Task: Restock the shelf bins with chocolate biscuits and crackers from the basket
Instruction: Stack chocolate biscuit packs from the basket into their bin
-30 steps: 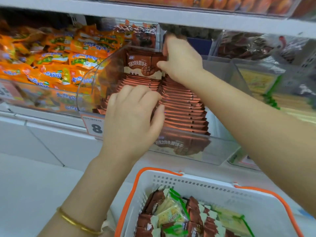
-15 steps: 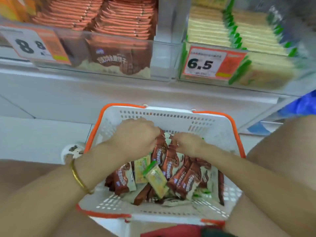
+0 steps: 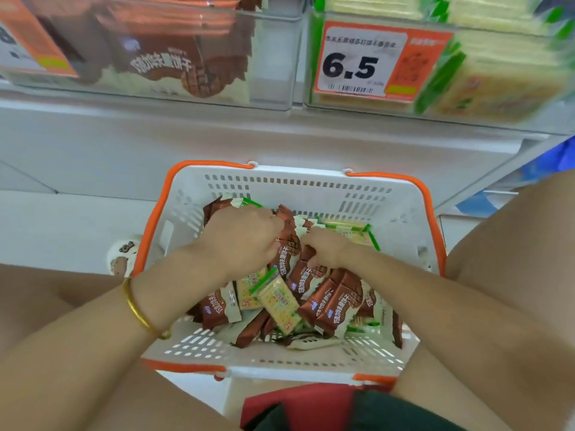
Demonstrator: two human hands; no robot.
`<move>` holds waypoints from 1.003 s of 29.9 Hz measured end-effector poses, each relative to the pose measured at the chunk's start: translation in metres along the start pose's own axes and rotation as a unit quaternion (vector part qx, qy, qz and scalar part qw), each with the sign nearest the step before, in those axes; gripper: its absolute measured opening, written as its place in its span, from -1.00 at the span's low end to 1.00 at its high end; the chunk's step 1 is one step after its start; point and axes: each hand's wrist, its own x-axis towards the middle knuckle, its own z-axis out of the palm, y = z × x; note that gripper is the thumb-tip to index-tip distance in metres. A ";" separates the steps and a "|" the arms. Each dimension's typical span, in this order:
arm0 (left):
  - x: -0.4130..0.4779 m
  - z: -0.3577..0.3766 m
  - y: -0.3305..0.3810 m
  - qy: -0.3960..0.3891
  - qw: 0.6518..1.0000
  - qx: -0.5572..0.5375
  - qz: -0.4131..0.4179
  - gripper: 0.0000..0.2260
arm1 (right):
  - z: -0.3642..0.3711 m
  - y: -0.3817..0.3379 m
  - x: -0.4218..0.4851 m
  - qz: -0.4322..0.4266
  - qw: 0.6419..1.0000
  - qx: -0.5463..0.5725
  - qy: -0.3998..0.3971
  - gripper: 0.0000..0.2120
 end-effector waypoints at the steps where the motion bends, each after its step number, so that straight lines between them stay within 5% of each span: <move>1: 0.001 0.000 -0.002 -0.007 1.000 -0.005 -0.006 -0.70 | -0.015 -0.001 -0.005 -0.007 1.000 0.007 0.006 -0.70; 8: 0.008 -0.017 -0.025 -0.071 0.979 -0.182 -0.053 -0.66 | -0.125 -0.032 -0.067 -0.060 0.974 0.170 0.139 -0.77; 11: -0.002 -0.044 -0.041 -0.049 0.965 -0.251 -0.059 -0.82 | -0.147 -0.057 -0.090 -0.084 0.938 0.276 0.193 -0.77; 14: -0.023 -0.086 -0.065 0.004 0.935 -0.349 -0.070 -0.86 | -0.173 -0.089 -0.110 -0.113 0.945 0.249 0.179 -0.71; 19: -0.058 -0.157 -0.107 0.189 0.903 -0.377 -0.076 -0.83 | -0.245 -0.147 -0.132 -0.147 0.940 0.131 0.280 -0.74; 23: -0.055 -0.183 -0.147 0.429 0.809 -0.370 -0.160 -0.60 | -0.312 -0.171 -0.130 -0.129 0.908 0.097 0.386 -0.72; 25: -0.046 -0.176 -0.166 0.452 0.824 -0.269 -0.212 -0.58 | -0.341 -0.175 -0.105 -0.110 0.892 0.089 0.429 -0.70; 30: -0.029 -0.151 -0.182 0.333 0.900 -0.107 -0.262 -0.47 | -0.390 -0.185 -0.004 -0.039 0.856 0.038 0.514 -0.57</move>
